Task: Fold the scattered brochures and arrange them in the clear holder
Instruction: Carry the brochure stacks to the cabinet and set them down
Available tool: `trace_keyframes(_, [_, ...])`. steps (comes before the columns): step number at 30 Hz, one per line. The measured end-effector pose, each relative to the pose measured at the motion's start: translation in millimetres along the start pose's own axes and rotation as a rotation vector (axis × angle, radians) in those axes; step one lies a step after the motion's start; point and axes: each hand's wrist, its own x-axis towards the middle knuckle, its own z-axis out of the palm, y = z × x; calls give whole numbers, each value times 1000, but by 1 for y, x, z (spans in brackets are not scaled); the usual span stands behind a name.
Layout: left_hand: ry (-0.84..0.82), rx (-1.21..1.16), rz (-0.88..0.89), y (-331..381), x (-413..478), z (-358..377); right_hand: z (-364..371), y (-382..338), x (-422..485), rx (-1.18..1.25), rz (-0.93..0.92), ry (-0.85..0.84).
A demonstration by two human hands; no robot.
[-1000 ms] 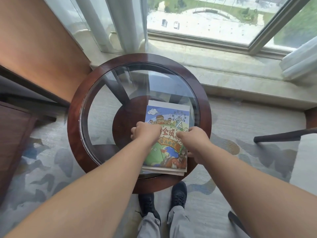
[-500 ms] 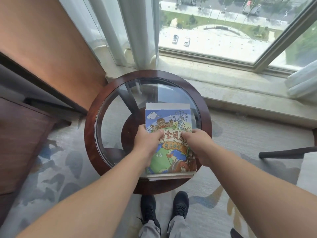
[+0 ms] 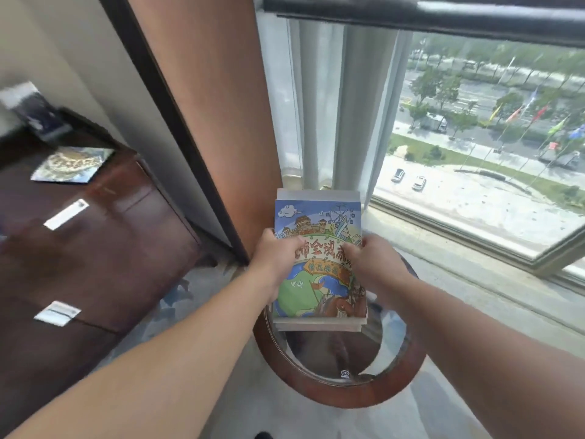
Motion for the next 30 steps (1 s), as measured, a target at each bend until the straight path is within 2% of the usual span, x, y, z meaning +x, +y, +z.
trace_keyframes(8, [145, -101, 139, 57, -40, -95, 23, -116, -48, -218, -246, 11])
trace_keyframes(17, [299, -183, 243, 55, -73, -264, 127, -219, -122, -219, -416, -80])
trace_keyframes(23, [425, -219, 234, 38, -90, -369, 212, -270, -162, -242, -507, -177])
trace_keyframes(30, [596, -317, 176, 23, -89, -455, 291, -325, -171, -273, -604, -335])
